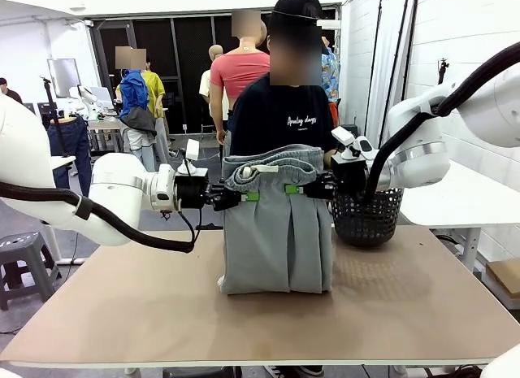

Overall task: Fold the training pants.
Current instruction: Fold the Training pants in half.

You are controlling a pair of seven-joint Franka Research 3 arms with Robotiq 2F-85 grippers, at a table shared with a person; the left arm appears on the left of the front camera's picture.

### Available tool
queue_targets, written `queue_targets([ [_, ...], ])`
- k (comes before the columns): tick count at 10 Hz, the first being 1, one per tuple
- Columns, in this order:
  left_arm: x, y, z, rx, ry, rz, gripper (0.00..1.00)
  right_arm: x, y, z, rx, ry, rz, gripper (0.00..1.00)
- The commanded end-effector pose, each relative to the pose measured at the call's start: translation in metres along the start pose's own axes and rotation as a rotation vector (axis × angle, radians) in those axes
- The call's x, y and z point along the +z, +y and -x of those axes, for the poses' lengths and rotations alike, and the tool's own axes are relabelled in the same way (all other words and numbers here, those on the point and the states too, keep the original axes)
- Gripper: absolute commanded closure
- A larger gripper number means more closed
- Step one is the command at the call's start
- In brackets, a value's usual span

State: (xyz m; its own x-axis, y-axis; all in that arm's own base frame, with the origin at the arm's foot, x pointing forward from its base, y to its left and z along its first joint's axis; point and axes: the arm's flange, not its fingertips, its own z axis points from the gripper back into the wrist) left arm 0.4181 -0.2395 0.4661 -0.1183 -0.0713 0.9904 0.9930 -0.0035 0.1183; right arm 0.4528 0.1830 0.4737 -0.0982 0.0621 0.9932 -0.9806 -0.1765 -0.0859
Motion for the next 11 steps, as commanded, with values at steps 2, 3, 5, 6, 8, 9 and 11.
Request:
queue_targets([
  [2, 0.011, 0.032, -0.025, -0.021, 0.018, -0.004, 1.0, -0.005, -0.053, -0.029, -0.002, 0.045, -0.044, 1.0],
  [3, 0.013, 0.045, -0.037, -0.027, 0.029, -0.013, 1.0, -0.004, -0.068, -0.041, -0.001, 0.044, -0.06, 1.0],
  [5, 0.019, 0.072, -0.064, -0.039, 0.052, -0.043, 1.0, -0.004, -0.103, -0.071, 0.023, 0.069, -0.069, 1.0],
  [6, 0.024, 0.089, -0.075, -0.048, 0.062, -0.064, 1.0, -0.005, -0.122, -0.082, 0.031, 0.063, -0.072, 1.0],
  [8, 0.034, 0.132, -0.104, -0.047, 0.071, -0.117, 1.0, -0.008, -0.163, -0.111, 0.045, 0.085, -0.054, 1.0],
  [9, 0.04, 0.148, -0.119, -0.043, 0.077, -0.147, 1.0, -0.007, -0.179, -0.126, 0.046, 0.095, -0.044, 1.0],
  [11, 0.05, 0.172, -0.136, -0.089, 0.088, -0.188, 1.0, -0.006, -0.207, -0.142, 0.1, 0.114, -0.01, 1.0],
])
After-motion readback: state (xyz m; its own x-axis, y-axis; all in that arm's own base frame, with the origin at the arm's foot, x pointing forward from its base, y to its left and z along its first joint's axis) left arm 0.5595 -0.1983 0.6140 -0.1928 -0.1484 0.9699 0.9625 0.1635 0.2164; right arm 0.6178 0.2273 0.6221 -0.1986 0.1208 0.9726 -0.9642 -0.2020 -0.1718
